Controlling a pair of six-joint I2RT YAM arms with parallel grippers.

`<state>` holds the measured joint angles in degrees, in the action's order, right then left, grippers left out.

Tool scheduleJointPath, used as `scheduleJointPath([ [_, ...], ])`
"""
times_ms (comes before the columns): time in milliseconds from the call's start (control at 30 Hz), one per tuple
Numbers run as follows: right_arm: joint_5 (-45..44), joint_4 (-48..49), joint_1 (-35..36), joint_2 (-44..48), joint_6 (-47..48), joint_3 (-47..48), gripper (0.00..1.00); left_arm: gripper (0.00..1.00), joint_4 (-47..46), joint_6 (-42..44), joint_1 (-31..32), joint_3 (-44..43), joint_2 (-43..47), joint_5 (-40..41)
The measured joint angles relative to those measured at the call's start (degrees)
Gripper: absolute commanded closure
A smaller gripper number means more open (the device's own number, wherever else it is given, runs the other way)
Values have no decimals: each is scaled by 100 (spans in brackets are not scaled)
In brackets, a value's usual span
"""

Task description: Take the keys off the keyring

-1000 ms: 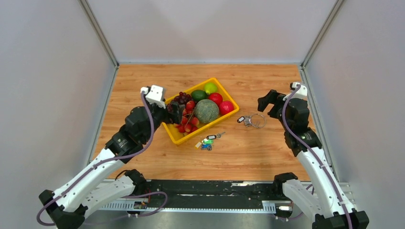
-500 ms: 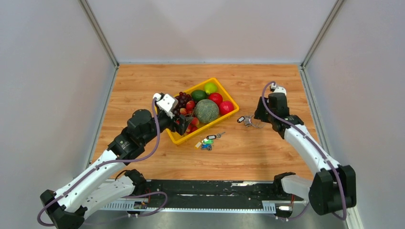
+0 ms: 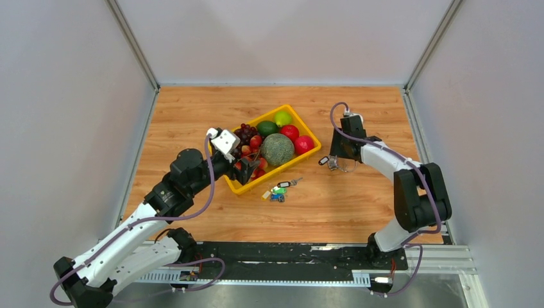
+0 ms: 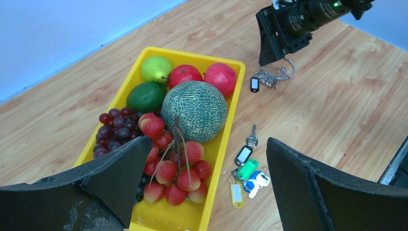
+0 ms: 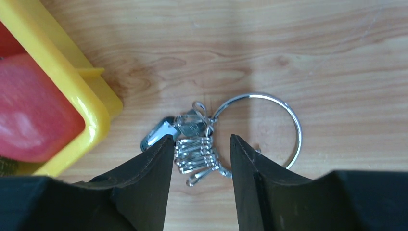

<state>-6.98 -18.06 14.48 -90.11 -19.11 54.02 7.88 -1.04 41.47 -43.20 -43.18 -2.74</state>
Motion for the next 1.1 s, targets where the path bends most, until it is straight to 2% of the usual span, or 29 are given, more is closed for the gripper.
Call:
scheduleJointPath([
  [100,-2,142,0,-271,-2,166,53,0,0,7,0,0,20,-7],
  [167,-46,229,0,-481,-4,264,60,0,0,9,0,0,33,-22],
  [300,-293,363,2,-872,-66,354,68,0,2,9,0,2,52,-24],
  [333,-376,393,2,-975,-114,354,75,0,2,22,0,2,59,-22],
  [400,-555,457,2,-1095,-177,358,95,0,0,57,0,2,72,-22],
  [433,-564,498,2,-1097,-201,363,100,0,2,79,0,2,79,-20],
  [600,-597,643,2,-844,-317,157,100,0,0,140,0,4,98,-20],
  [833,-90,656,2,1104,-116,-343,100,0,7,146,0,37,98,-22],
  [967,601,737,2,2302,42,-505,100,0,2,149,0,37,96,-35],
  [1100,1506,767,2,3056,162,-535,100,0,-2,146,0,42,96,-170],
])
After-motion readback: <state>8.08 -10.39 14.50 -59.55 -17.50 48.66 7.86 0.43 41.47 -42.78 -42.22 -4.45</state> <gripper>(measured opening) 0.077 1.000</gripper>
